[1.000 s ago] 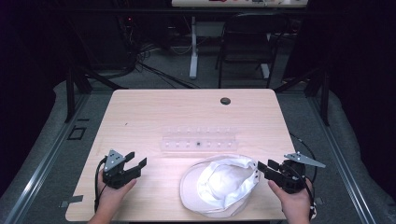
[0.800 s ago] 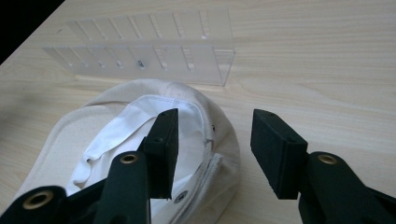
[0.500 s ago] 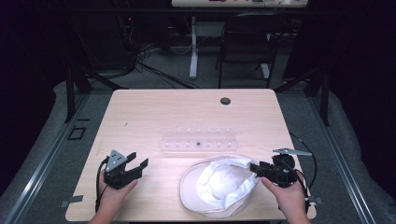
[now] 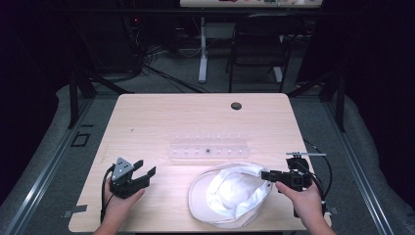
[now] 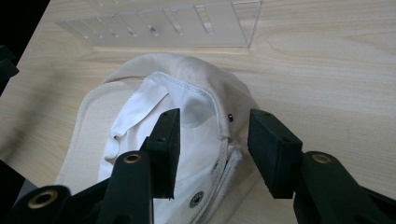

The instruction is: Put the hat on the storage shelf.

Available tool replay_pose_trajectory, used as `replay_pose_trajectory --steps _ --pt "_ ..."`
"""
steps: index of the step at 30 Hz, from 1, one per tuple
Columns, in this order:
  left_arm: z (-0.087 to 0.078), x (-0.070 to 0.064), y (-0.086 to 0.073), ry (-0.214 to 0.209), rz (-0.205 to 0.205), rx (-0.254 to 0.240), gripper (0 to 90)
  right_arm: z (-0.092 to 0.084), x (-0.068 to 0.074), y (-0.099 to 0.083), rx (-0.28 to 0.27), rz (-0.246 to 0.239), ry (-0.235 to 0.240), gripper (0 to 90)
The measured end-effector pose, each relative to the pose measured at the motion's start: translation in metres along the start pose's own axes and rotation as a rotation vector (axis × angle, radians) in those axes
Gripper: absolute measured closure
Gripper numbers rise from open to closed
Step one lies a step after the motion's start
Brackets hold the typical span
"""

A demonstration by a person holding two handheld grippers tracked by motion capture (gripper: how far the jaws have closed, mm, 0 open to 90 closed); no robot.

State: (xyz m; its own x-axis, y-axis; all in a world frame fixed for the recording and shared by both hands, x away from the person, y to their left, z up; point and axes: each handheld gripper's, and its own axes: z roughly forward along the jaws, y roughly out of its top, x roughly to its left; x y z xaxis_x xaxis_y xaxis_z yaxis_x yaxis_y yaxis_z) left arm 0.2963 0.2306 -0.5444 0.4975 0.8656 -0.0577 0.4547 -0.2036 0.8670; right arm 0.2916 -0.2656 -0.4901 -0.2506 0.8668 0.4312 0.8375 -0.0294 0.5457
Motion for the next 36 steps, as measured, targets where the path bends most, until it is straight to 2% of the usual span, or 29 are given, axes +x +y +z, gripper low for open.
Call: replay_pose_trajectory --steps 4,6,8,10,11,12,14,18,20,21,24,25,26,27,31,32,33,36 --pt "0.001 0.000 0.000 -0.003 0.005 0.004 42.5 -0.002 -0.006 0.008 0.032 0.025 0.018 55.2" --pt "0.001 -0.001 0.000 -0.004 0.005 0.005 42.5 -0.004 -0.008 0.013 0.066 0.037 -0.005 55.1" --pt "0.001 -0.001 0.000 -0.003 0.005 0.005 42.5 -0.005 -0.009 0.014 0.077 0.035 -0.007 55.2" --pt "0.001 -0.001 0.000 -0.004 0.003 0.005 42.5 -0.004 -0.009 0.018 0.106 0.055 -0.012 55.1" --pt "0.001 -0.001 0.000 -0.004 0.003 0.005 42.5 -0.004 -0.009 0.018 0.106 0.055 -0.012 55.1" --pt "0.001 -0.001 0.000 -0.004 0.004 0.005 42.5 -0.004 -0.008 0.021 0.139 0.066 -0.020 55.3" --pt "0.001 -0.001 0.000 -0.004 0.003 0.005 42.5 -0.003 -0.007 0.022 0.162 0.064 -0.037 55.3" --pt "0.001 -0.002 0.000 -0.005 0.007 0.007 42.5 -0.001 -0.006 0.023 0.198 0.069 -0.039 55.2" --pt "0.002 -0.002 0.000 -0.005 0.009 0.005 42.4 0.001 -0.004 0.024 0.224 0.077 -0.043 55.3" --pt "0.002 -0.002 0.000 -0.005 0.009 0.005 42.4 0.004 -0.003 0.024 0.245 0.108 -0.042 55.4" --pt "0.002 -0.002 0.000 -0.005 0.010 0.007 42.5 0.006 -0.003 0.025 0.264 0.118 -0.036 55.8" --pt "0.002 -0.002 0.000 -0.005 0.011 0.008 42.5 0.009 -0.002 0.025 0.280 0.118 -0.056 56.6" --pt "0.002 -0.002 0.000 -0.005 0.011 0.008 42.4 0.009 -0.002 0.025 0.280 0.118 -0.056 56.6" --pt "0.002 -0.002 0.000 -0.005 0.011 0.007 42.4 0.011 -0.002 0.026 0.305 0.119 -0.060 57.9" --pt "0.002 -0.002 0.000 -0.005 0.012 0.008 42.5 0.013 -0.002 0.027 0.329 0.122 -0.061 60.6" --pt "0.002 -0.002 0.000 -0.005 0.012 0.009 42.5 0.015 0.000 0.027 0.320 0.143 -0.063 61.7" --pt "0.002 -0.002 0.000 -0.005 0.011 0.008 42.4 0.015 -0.001 0.028 0.346 0.129 -0.061 62.2" --pt "0.002 -0.002 0.000 -0.005 0.010 0.007 42.5 0.018 0.001 0.030 0.356 0.146 -0.075 63.5"
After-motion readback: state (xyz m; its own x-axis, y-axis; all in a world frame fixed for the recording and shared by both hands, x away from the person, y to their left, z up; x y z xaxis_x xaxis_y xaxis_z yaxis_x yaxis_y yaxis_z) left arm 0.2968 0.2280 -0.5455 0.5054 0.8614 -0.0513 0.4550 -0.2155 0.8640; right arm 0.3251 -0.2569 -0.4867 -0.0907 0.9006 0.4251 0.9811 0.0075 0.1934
